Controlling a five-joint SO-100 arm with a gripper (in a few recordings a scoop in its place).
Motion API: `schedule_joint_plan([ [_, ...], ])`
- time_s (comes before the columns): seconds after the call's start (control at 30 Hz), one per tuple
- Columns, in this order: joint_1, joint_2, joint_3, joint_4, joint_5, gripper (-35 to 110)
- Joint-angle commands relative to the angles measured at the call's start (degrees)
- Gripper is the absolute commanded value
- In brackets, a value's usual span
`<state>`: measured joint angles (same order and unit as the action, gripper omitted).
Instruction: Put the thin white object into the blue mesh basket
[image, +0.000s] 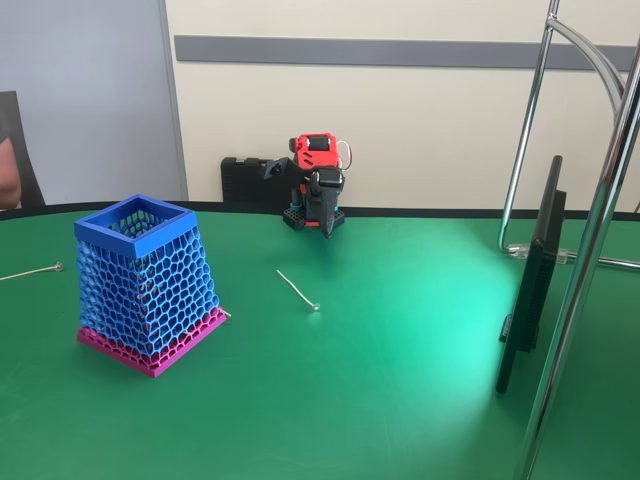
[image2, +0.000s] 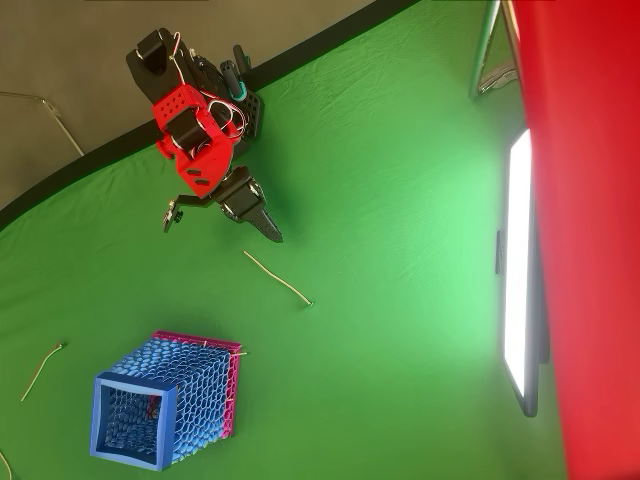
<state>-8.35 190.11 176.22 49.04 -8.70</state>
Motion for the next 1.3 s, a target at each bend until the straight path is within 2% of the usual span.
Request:
schedule_joint_plan([
  [0.0,0.18,0.44,0.44,0.09,0.44,1],
  [0.37,0.79,0.26,0.44,-0.18,1.14,1],
  [0.53,2.81,-4.22,-1.32,-3.34,2.37,0],
  [0.73,3.6,-14.94,-9.76,-3.78,5.1,0],
  [1.1,5.36,-40.87,-25.49,-8.79,16.96,0],
  [1.27,5.01,-51.94,-33.13,-7.56,19.86,0],
])
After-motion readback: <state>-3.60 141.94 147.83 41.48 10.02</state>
